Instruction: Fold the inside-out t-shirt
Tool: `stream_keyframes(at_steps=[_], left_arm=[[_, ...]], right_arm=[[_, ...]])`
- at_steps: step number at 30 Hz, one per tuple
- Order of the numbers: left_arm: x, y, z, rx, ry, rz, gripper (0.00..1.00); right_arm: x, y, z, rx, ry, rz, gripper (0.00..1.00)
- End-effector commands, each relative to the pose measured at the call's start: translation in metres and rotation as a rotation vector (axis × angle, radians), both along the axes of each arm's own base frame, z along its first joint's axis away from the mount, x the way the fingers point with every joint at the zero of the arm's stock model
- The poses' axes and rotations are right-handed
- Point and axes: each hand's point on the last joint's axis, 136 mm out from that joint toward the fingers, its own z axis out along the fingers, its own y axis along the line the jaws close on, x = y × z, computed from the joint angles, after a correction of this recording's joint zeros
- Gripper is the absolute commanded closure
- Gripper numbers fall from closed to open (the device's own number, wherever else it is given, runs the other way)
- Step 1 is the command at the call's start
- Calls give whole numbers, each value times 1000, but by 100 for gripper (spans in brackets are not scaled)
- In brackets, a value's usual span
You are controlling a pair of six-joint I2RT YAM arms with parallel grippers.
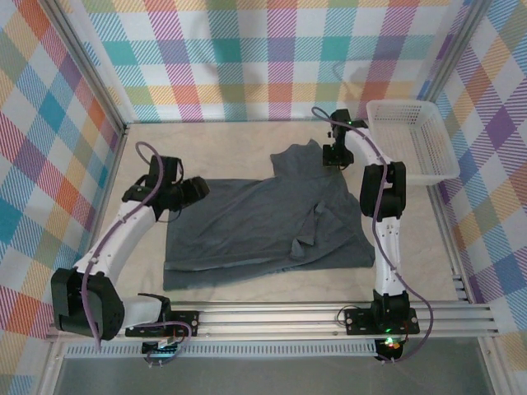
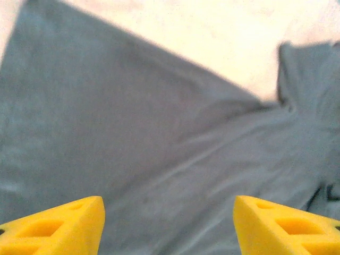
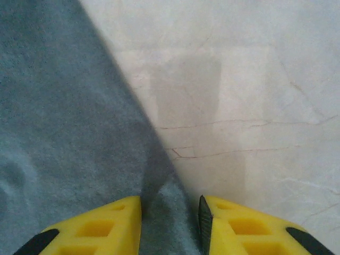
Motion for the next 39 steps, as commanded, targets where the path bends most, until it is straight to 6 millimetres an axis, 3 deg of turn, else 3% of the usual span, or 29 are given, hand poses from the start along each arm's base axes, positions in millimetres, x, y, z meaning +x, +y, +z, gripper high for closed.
stream_keyframes(at_steps=[1,4,6,12,14,20,25,32,39], left_arm=[[22,13,22,-16,-37,26,35],[42,31,19,10,-10,83,35],[56,49,7,48,32,138,36],[90,96,-50,82,211,264,38],[100,104,-68,103,251,278,38],[124,108,-110,132,357,253,39],[139,107,-126,134,365,221,42],[133,96,-144,106,417,159,58],[130,103,-159,182,496,144,56]], right_arm=[[-18,2,-18,-3,95,0,72],[-13,3,-6,2,68,15,89],[-8,7,15,19,21,34,98],[-7,15,91,104,-151,38,100],[-14,16,100,125,-182,29,100],[-30,17,89,160,-169,21,100],[-35,22,81,182,-145,36,100],[-33,22,79,183,-139,32,100],[-30,25,84,198,-145,26,100]])
